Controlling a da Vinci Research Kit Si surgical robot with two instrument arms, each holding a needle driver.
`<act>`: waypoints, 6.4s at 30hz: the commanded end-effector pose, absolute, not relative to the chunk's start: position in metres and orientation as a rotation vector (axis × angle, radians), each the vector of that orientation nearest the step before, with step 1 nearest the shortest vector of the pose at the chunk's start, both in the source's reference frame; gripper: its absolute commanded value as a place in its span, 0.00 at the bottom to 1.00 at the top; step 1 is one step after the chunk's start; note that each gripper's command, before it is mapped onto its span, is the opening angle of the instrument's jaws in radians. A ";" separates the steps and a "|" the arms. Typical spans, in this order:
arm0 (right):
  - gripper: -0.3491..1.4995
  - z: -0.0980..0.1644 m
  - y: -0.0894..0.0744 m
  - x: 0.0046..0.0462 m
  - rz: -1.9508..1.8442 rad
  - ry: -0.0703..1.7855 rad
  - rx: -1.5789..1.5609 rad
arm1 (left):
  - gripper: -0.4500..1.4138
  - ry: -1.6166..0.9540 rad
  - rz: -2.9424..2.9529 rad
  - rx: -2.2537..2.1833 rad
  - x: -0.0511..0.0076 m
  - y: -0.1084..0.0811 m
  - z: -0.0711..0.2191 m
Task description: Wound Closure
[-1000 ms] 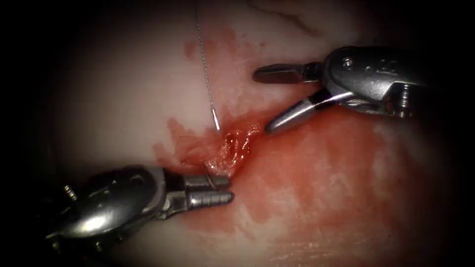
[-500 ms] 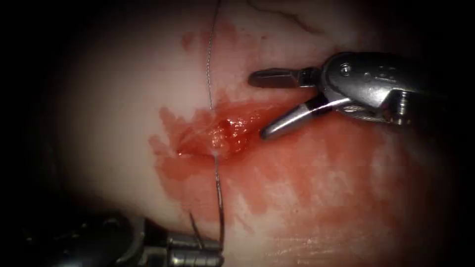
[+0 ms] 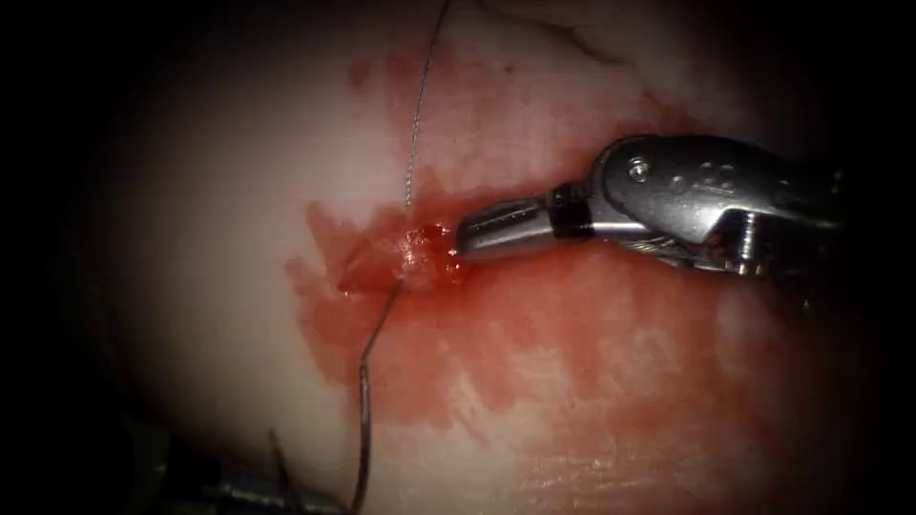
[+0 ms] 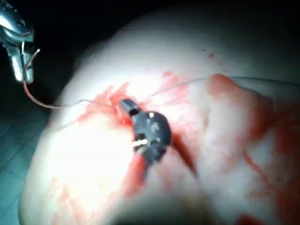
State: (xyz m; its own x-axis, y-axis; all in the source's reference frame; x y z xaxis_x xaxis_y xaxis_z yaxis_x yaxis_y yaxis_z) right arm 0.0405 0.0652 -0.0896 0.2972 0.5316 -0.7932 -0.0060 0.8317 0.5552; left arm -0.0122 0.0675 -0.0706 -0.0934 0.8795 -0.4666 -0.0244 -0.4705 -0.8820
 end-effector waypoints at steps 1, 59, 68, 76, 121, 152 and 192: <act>0.00 -0.089 0.065 0.0417 0.373 1.226 0.498 | 0.05 -0.953 1.652 -1.494 -0.0125 0.068 -0.070; 0.71 -0.094 0.065 0.0399 0.561 1.064 0.617 | 0.05 0.064 2.109 -1.604 -0.0162 0.071 -0.069; 0.62 -0.094 0.066 0.0393 0.945 0.936 0.716 | 0.05 0.377 2.325 -1.546 -0.0158 0.071 -0.063; 0.57 -0.094 0.067 0.0392 1.103 0.944 0.683 | 0.05 0.535 2.432 -1.564 -0.0171 0.070 -0.062; 0.00 -0.092 0.067 0.0415 1.133 1.009 0.632 | 0.62 -0.045 1.954 -1.506 -0.0177 0.071 -0.064; 0.00 -0.095 0.068 0.0436 0.346 1.382 0.257 | 0.05 -0.502 2.077 -1.055 -0.0169 0.074 -0.053; 0.00 -0.094 0.068 0.0443 0.219 1.396 0.125 | 0.07 -0.989 2.285 -0.851 -0.0176 0.074 -0.047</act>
